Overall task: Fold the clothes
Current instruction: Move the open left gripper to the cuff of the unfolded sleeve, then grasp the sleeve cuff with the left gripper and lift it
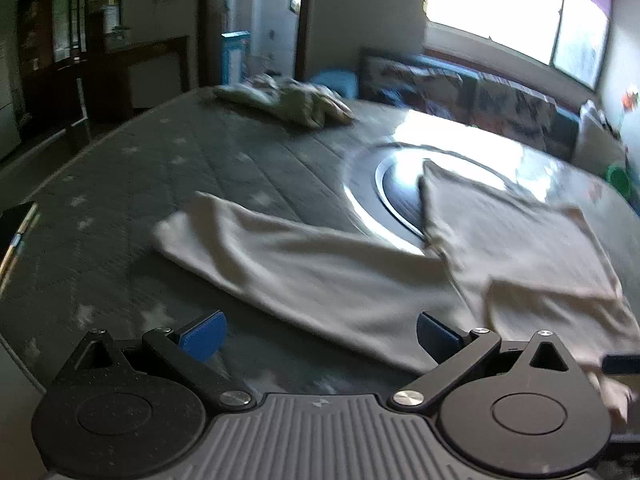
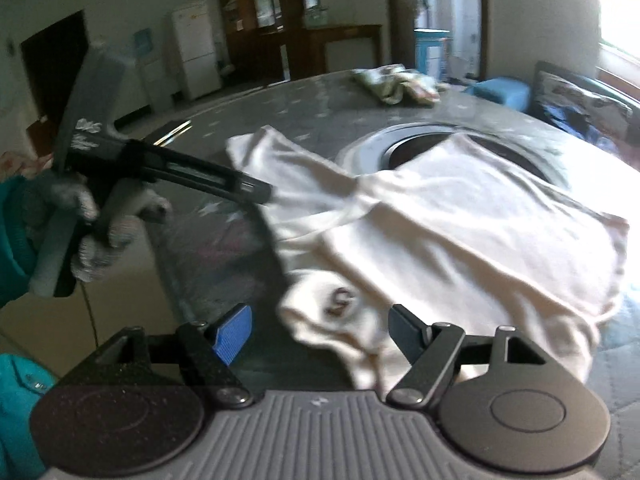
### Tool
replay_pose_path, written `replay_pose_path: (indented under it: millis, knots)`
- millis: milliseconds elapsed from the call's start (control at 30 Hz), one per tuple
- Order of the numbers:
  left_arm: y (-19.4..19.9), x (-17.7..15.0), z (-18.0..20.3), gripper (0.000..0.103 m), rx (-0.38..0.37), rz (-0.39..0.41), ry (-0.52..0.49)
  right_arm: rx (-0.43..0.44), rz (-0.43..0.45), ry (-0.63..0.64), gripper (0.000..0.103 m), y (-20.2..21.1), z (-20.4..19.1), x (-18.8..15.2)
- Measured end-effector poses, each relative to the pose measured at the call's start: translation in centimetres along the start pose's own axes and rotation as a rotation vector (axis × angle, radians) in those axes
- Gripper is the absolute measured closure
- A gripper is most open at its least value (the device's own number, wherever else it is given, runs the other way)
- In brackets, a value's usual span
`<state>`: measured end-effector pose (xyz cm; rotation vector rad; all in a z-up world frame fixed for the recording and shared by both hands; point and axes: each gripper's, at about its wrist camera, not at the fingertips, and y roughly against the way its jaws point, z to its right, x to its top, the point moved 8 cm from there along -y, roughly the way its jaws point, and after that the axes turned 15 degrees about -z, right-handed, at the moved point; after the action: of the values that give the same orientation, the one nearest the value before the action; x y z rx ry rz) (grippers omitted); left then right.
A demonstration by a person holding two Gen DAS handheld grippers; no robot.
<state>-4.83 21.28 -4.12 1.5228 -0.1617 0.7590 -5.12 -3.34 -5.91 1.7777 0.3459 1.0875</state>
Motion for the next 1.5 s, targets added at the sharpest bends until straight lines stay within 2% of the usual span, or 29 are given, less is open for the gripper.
replay_pose_path:
  millis: [133,200,300,367,600,633,667,700,800,833,967,1033,1067,1100,1133,1233,1367,1400,1433,1500]
  knots:
    - [0.0,1.9,-3.3,0.007,0.033,0.048,0.077,-0.023,0.020,-0.052,0.026,0.6,1.8,0.1]
    - [-0.3,2.7,-4.8,0.014,0.060,0.066,0.112,-0.037,0.029,-0.065,0.026,0.8,2.3,0.1]
    - [-1.0,3.7,-6.9,0.018,0.108,0.076,0.152,-0.056,0.035,-0.088,0.026,0.8,2.9,0.1]
    - [-1.6,4.0,-8.1,0.020,0.132,0.072,0.184,-0.055,0.039,-0.107,0.026,0.8,3.4,0.0]
    - [-3.6,4.0,-10.7,0.043,0.165,0.036,0.244,-0.057,0.039,-0.119,0.026,0.5,3.5,0.1]
    - [-3.8,4.0,-10.9,0.043,0.168,0.038,0.248,-0.057,0.038,-0.121,0.026,0.4,3.5,0.1]
    - [-3.8,4.1,-11.0,0.048,0.174,0.045,0.247,-0.056,0.037,-0.121,0.026,0.4,3.5,0.1]
    - [-3.8,4.1,-11.1,0.058,0.183,0.052,0.245,-0.057,0.035,-0.121,0.026,0.4,3.6,0.0]
    - [-3.9,4.3,-11.6,0.080,0.203,0.066,0.246,-0.060,0.019,-0.131,0.026,-0.1,3.8,-0.3]
    - [-3.8,4.3,-11.9,0.082,0.204,0.068,0.256,-0.061,0.015,-0.135,0.026,-0.2,3.9,-0.4]
    - [-3.7,4.4,-12.3,0.083,0.214,0.077,0.261,-0.060,-0.003,-0.155,0.026,-0.8,4.2,-0.9]
    - [-3.8,4.4,-12.1,0.080,0.205,0.077,0.262,-0.061,-0.005,-0.152,0.026,-0.8,4.2,-1.0]
    - [-3.8,4.3,-12.0,0.072,0.196,0.075,0.265,-0.060,-0.003,-0.150,0.026,-0.7,4.2,-1.0]
    - [-3.8,4.3,-11.9,0.055,0.193,0.073,0.263,-0.059,-0.001,-0.149,0.026,-0.7,4.2,-0.9]
    - [-3.9,4.3,-11.8,0.051,0.201,0.071,0.259,-0.059,0.000,-0.148,0.026,-0.7,4.1,-0.9]
    - [-4.0,4.3,-11.6,0.048,0.215,0.071,0.246,-0.058,0.003,-0.141,0.026,-0.7,3.9,-0.7]
    - [-4.2,4.5,-11.8,0.049,0.217,0.071,0.246,-0.061,0.007,-0.138,0.026,-0.6,3.7,-0.7]
    - [-4.2,4.6,-11.9,0.052,0.216,0.071,0.245,-0.061,0.007,-0.139,0.026,-0.5,3.7,-0.7]
    - [-4.2,4.6,-11.9,0.056,0.214,0.072,0.244,-0.061,0.008,-0.139,0.026,-0.5,3.7,-0.7]
    - [-4.2,4.7,-11.8,0.073,0.200,0.074,0.233,-0.061,0.011,-0.141,0.026,-0.4,3.7,-0.8]
